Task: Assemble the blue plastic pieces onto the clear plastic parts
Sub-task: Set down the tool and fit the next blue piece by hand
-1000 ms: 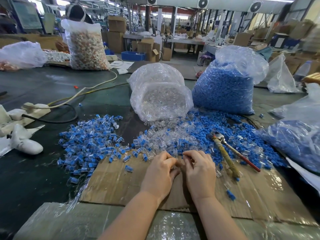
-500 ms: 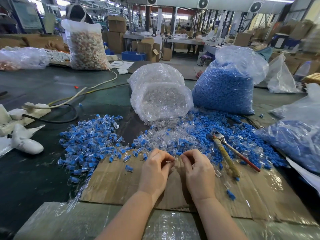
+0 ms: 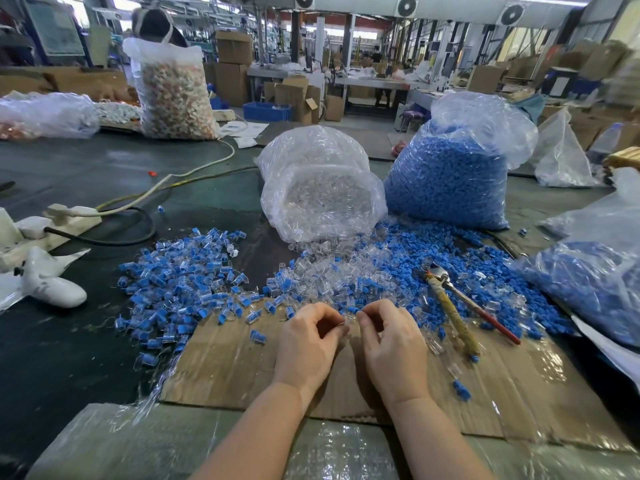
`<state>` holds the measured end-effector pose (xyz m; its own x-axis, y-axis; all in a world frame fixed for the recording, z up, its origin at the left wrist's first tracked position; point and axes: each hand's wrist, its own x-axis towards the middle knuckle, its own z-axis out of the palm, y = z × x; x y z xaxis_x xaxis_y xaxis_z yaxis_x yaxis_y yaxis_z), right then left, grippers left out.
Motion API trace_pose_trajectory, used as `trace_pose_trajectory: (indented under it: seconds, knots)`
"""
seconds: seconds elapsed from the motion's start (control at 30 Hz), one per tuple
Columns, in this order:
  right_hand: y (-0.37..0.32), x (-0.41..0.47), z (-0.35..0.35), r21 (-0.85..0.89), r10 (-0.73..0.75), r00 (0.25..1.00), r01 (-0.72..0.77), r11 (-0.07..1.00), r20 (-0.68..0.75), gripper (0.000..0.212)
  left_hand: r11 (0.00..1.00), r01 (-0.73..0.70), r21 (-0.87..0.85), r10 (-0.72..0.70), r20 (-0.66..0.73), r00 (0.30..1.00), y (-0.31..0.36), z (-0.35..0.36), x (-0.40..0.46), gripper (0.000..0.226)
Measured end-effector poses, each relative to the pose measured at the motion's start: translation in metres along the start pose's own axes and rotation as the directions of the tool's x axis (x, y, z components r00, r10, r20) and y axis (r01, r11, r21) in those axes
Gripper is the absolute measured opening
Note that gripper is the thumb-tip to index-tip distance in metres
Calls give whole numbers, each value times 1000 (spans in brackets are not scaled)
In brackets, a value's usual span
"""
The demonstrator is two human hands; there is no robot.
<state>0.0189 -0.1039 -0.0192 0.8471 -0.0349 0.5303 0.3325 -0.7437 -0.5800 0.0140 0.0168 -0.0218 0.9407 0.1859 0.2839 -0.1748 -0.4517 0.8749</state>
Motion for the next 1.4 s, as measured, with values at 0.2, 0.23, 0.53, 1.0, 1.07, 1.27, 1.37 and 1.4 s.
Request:
trace_pose_trajectory:
  seconds: [0.2, 0.23, 0.53, 1.0, 1.07, 1.27, 1.37, 1.4]
  knots:
    - [-2, 0, 0, -10, -14, 1000, 14, 1000, -13, 11, 999, 14, -48, -13, 10, 1000, -1, 0, -1, 33]
    - [-2, -1, 0, -11, -19, 1000, 18, 1000, -16, 12, 999, 15, -46, -14, 22, 1000, -1, 0, -1, 36]
    - [-2, -2, 1, -27, -112, 994, 112, 993, -11, 18, 963, 141, -227, -133, 52, 990, -4, 0, 2, 23]
    - [-1, -2, 3, -22, -122, 992, 122, 992, 17, 15, 947, 175, -268, -138, 154, 978, -5, -1, 2, 23]
    - [-2, -2, 2, 10, -146, 989, 146, 989, 10, 12, 938, 180, -296, -143, 143, 979, -5, -1, 2, 23]
    - [-3, 0, 0, 71, -219, 974, 215, 974, 49, 20, 919, 188, -346, -143, 153, 978, -6, -1, 3, 25]
    - [-3, 1, -1, 86, -221, 973, 215, 973, 62, 16, 918, 179, -353, -131, 158, 979, -6, 0, 4, 25]
    - [-3, 1, 0, 90, -218, 974, 212, 973, 66, 16, 919, 171, -356, -123, 152, 981, -6, 0, 4, 25]
